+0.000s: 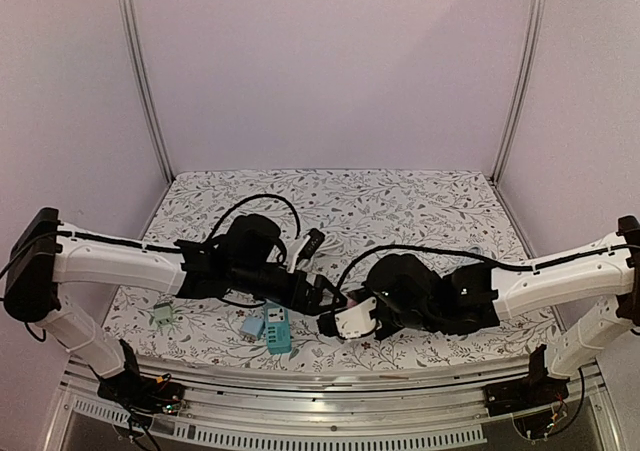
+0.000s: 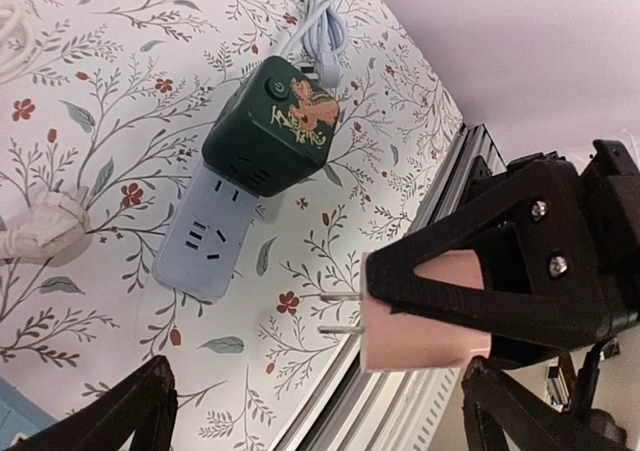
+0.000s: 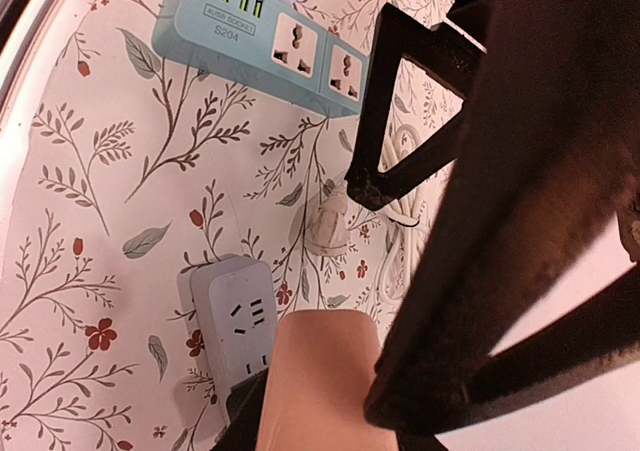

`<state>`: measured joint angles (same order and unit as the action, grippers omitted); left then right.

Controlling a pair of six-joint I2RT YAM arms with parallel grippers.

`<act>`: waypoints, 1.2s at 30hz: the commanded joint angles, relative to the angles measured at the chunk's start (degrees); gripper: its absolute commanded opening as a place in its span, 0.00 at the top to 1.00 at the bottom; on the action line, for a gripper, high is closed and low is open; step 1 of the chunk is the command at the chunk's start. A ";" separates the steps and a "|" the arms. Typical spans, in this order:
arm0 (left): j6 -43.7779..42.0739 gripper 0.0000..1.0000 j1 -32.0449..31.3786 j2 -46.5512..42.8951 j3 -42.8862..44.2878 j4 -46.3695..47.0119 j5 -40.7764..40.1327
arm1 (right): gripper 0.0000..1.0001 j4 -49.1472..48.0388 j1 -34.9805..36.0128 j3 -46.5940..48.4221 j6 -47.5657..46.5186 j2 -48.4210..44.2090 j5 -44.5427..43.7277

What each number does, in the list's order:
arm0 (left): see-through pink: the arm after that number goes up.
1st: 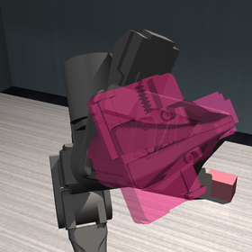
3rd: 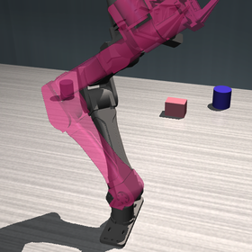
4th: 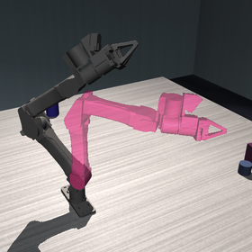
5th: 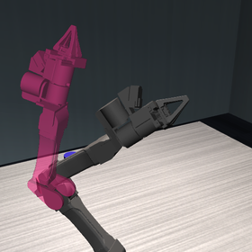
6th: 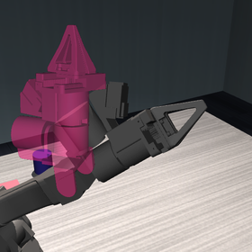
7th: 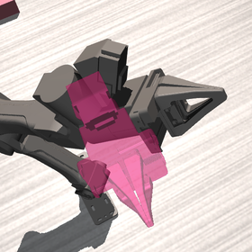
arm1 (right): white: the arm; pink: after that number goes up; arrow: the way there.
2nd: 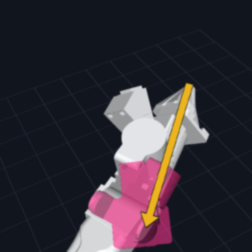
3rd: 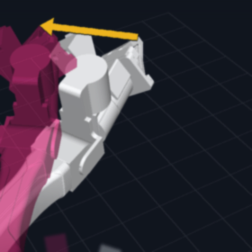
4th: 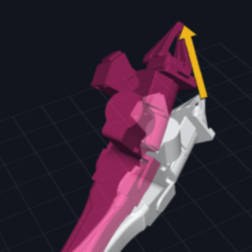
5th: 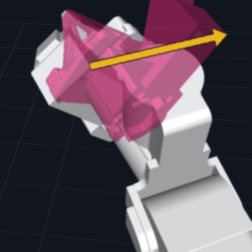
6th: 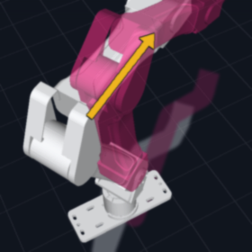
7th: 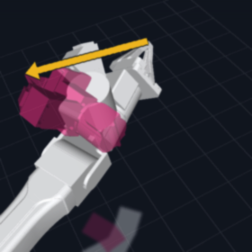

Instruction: Insert the plug

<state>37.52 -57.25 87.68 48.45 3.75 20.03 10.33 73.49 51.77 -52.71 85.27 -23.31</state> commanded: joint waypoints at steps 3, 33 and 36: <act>-2.36 0.01 0.74 -5.30 -3.47 -1.64 -8.97 | 1.00 5.44 -1.06 0.47 2.65 -6.27 3.59; -8.73 0.01 1.00 -24.12 -17.95 -4.73 -32.98 | 1.00 43.40 -10.02 28.96 5.34 4.08 22.62; -9.40 0.01 0.92 -25.24 -19.86 -1.46 -34.83 | 1.00 46.13 -10.34 31.73 4.99 6.54 22.64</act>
<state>29.82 -56.97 64.01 30.98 -1.32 -11.70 50.09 63.83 80.05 -47.51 88.97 -2.35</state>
